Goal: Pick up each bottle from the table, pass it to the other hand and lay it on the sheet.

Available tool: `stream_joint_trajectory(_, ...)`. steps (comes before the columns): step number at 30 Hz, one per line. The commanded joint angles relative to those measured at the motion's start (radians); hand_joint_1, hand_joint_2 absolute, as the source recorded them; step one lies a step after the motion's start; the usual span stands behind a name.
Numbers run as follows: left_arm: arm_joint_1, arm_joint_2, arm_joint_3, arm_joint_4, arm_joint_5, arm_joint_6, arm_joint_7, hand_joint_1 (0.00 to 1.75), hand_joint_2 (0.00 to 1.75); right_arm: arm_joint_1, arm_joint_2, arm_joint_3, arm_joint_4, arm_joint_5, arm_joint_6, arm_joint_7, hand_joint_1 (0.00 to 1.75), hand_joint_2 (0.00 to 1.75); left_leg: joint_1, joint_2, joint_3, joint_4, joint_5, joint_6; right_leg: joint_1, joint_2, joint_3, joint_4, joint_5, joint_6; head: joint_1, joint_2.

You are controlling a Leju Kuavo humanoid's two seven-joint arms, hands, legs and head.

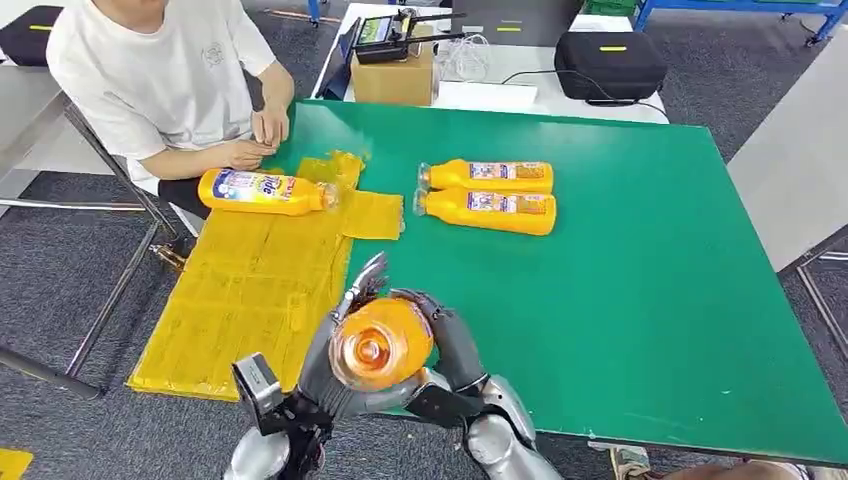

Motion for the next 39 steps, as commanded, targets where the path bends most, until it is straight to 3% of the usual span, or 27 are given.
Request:
stream_joint_trajectory(1,-0.035,0.009,-0.016,0.059,0.003,0.005,0.010,0.00,1.75,-0.027,-0.024,0.089,-0.019,-0.005,0.024,0.004,1.75,1.75,0.000,-0.002,0.001,-0.001,0.000,0.002,0.000,-0.002,0.001,-0.001,0.000,-0.003,0.002,0.000)
stream_joint_trajectory(9,-0.039,0.012,-0.011,0.042,0.016,-0.002,0.005,0.00,1.75,-0.090,-0.013,0.172,0.156,0.048,0.102,0.069,1.75,1.75,0.000,0.000,0.002,-0.002,0.000,0.002,0.001,0.001,0.002,-0.002,0.000,-0.004,0.002,0.000)
stream_joint_trajectory(12,-0.034,0.007,0.001,0.032,0.016,0.003,0.002,0.02,1.75,-0.110,-0.008,0.188,0.229,0.067,0.114,0.111,1.54,1.75,0.001,-0.001,0.002,-0.002,0.000,0.002,0.001,0.000,0.002,-0.002,0.000,-0.003,0.002,0.000)
stream_joint_trajectory(13,-0.032,0.007,0.003,0.029,0.016,0.003,0.002,0.59,1.75,-0.117,-0.006,0.192,0.246,0.075,0.112,0.121,0.89,1.75,0.001,-0.002,0.003,-0.002,0.000,0.003,0.002,0.000,0.003,-0.002,0.000,-0.004,0.002,0.000)
stream_joint_trajectory(14,-0.031,0.006,0.002,0.028,0.016,0.002,0.002,0.99,1.75,-0.119,-0.003,0.190,0.255,0.077,0.108,0.126,0.44,1.75,0.001,-0.002,0.003,-0.003,0.000,0.003,0.002,0.000,0.004,-0.003,0.000,-0.005,0.002,0.000)
stream_joint_trajectory(15,-0.030,0.010,-0.004,0.026,0.005,0.002,-0.002,1.61,1.75,-0.125,0.002,0.188,0.266,0.080,0.106,0.144,0.12,1.75,0.001,-0.002,0.003,-0.002,0.000,0.003,0.002,0.000,0.003,-0.002,0.000,-0.004,0.002,0.000)
stream_joint_trajectory(16,-0.028,0.010,-0.006,0.025,0.004,0.000,-0.002,1.75,1.75,-0.130,0.004,0.188,0.271,0.086,0.102,0.153,0.03,1.75,0.000,-0.002,0.002,-0.002,0.000,0.002,0.001,0.000,0.002,-0.002,0.000,-0.003,0.001,0.000)
stream_joint_trajectory(32,-0.022,0.012,-0.011,0.026,0.008,-0.015,0.005,1.75,1.75,-0.132,0.016,0.176,0.271,0.116,0.045,0.192,0.00,1.75,0.000,-0.002,0.000,-0.001,0.000,0.002,0.001,-0.001,0.000,-0.001,0.000,-0.003,0.001,0.000)
stream_joint_trajectory(33,-0.019,0.012,-0.008,0.026,0.015,-0.020,0.011,1.75,1.75,-0.131,0.016,0.175,0.268,0.123,0.032,0.197,0.00,0.00,0.000,-0.002,0.001,-0.001,0.000,0.003,0.001,-0.001,0.002,-0.001,0.000,-0.004,0.002,0.000)
stream_joint_trajectory(39,-0.017,0.022,-0.015,0.050,-0.027,0.004,0.098,1.75,1.75,-0.110,0.017,0.128,0.220,0.166,-0.065,0.202,0.00,0.00,0.001,-0.002,0.001,-0.001,0.000,0.003,0.001,-0.001,0.002,-0.001,0.000,-0.004,0.002,0.000)
